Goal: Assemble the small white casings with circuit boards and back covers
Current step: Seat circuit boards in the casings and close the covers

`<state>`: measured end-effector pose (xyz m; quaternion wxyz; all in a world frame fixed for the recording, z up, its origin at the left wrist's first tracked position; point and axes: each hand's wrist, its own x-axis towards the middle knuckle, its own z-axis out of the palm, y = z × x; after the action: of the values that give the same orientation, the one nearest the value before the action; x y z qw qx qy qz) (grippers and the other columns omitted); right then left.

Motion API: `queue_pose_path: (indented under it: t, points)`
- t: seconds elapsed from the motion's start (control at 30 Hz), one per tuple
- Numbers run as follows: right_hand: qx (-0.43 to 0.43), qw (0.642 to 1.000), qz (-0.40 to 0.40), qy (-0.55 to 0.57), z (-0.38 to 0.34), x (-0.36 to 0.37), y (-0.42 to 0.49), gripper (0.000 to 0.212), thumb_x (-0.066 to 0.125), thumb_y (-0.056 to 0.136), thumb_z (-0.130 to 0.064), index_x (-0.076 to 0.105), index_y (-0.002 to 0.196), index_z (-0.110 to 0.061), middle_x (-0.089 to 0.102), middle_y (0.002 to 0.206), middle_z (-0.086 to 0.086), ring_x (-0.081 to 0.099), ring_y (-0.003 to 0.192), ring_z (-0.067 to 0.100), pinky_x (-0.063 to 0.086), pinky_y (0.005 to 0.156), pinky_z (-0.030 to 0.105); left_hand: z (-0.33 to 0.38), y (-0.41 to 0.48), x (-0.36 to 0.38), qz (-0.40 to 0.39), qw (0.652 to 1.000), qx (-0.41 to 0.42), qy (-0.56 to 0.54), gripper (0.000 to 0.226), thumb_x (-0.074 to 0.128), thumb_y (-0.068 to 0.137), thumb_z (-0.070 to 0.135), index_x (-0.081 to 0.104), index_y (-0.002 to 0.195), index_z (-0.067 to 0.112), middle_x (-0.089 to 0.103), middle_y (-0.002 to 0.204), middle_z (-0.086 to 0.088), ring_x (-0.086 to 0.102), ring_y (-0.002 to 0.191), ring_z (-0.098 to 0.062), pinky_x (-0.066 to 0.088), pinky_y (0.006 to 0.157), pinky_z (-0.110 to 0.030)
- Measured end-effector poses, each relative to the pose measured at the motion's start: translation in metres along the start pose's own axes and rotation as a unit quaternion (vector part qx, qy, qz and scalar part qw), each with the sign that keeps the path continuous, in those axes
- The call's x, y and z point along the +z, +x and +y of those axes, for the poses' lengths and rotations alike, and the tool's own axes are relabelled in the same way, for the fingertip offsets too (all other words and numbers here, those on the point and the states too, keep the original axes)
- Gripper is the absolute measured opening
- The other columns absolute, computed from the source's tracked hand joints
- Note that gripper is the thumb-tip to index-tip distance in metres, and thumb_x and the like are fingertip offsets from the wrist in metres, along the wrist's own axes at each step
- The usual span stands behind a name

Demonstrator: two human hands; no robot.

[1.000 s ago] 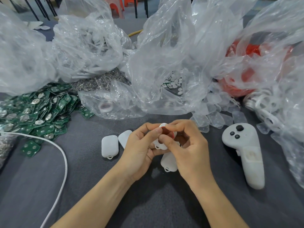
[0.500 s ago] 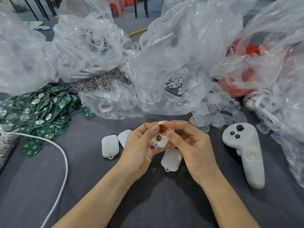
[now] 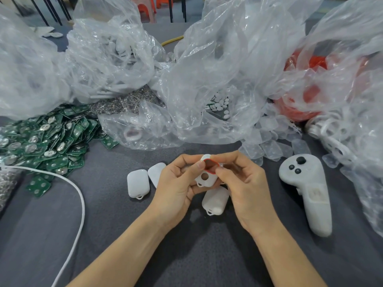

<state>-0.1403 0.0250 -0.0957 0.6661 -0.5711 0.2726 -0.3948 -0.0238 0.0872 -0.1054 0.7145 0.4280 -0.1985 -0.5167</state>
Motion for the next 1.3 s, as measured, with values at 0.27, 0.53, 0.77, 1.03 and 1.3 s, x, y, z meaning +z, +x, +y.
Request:
queue_pose_path:
  t: [0.27, 0.53, 0.77, 1.03, 1.3]
  points:
    - [-0.019, 0.999, 0.017, -0.033, -0.0020, -0.0001, -0.0008, 0.014, 0.064, 0.085, -0.010, 0.070, 0.086, -0.023, 0.072, 0.086, 0.005, 0.069, 0.083, 0.020, 0.055, 0.074, 0.028, -0.0049, -0.0019, -0.0013, -0.006, 0.999, 0.043, 0.029, 0.015, 0.064, 0.081, 0.019, 0.068, 0.094, 0.010, 0.073, 0.089, -0.013, 0.071, 0.087, -0.024, 0.058, 0.071, -0.033]
    - [-0.047, 0.995, 0.049, -0.078, -0.0022, -0.0010, 0.0002, 0.014, 0.066, 0.086, -0.004, 0.061, 0.086, -0.017, 0.069, 0.084, -0.001, 0.067, 0.077, 0.010, 0.049, 0.068, 0.015, -0.0059, -0.0051, 0.0002, -0.006, 0.992, 0.072, 0.104, 0.020, 0.071, 0.072, 0.035, 0.072, 0.089, 0.026, 0.074, 0.088, -0.012, 0.072, 0.084, -0.024, 0.057, 0.068, -0.029]
    - [-0.033, 0.995, 0.054, -0.073, 0.0001, -0.0037, 0.0018, 0.021, 0.067, 0.084, -0.003, 0.060, 0.081, -0.022, 0.068, 0.080, 0.002, 0.065, 0.074, 0.011, 0.050, 0.067, 0.017, -0.0077, -0.0085, 0.0004, -0.010, 0.979, 0.107, 0.174, 0.009, 0.064, 0.081, 0.029, 0.068, 0.090, 0.028, 0.075, 0.090, -0.008, 0.073, 0.086, -0.021, 0.056, 0.067, -0.024]
    - [-0.002, 0.999, 0.003, -0.047, -0.0043, -0.0041, 0.0033, 0.015, 0.065, 0.087, -0.005, 0.068, 0.099, -0.014, 0.072, 0.092, -0.001, 0.068, 0.086, 0.011, 0.052, 0.073, 0.018, -0.0068, -0.0032, 0.0000, -0.016, 0.994, 0.080, 0.070, 0.028, 0.058, 0.086, 0.021, 0.059, 0.113, 0.013, 0.074, 0.100, -0.010, 0.071, 0.094, -0.022, 0.057, 0.073, -0.029]
    - [-0.012, 0.997, 0.017, -0.071, -0.0033, -0.0019, 0.0016, 0.017, 0.063, 0.087, -0.002, 0.067, 0.097, -0.014, 0.072, 0.093, -0.002, 0.068, 0.087, 0.010, 0.052, 0.075, 0.018, -0.0085, -0.0035, -0.0012, -0.017, 0.992, 0.081, 0.095, 0.031, 0.061, 0.085, 0.025, 0.064, 0.115, 0.020, 0.071, 0.110, -0.010, 0.067, 0.105, -0.023, 0.057, 0.076, -0.029]
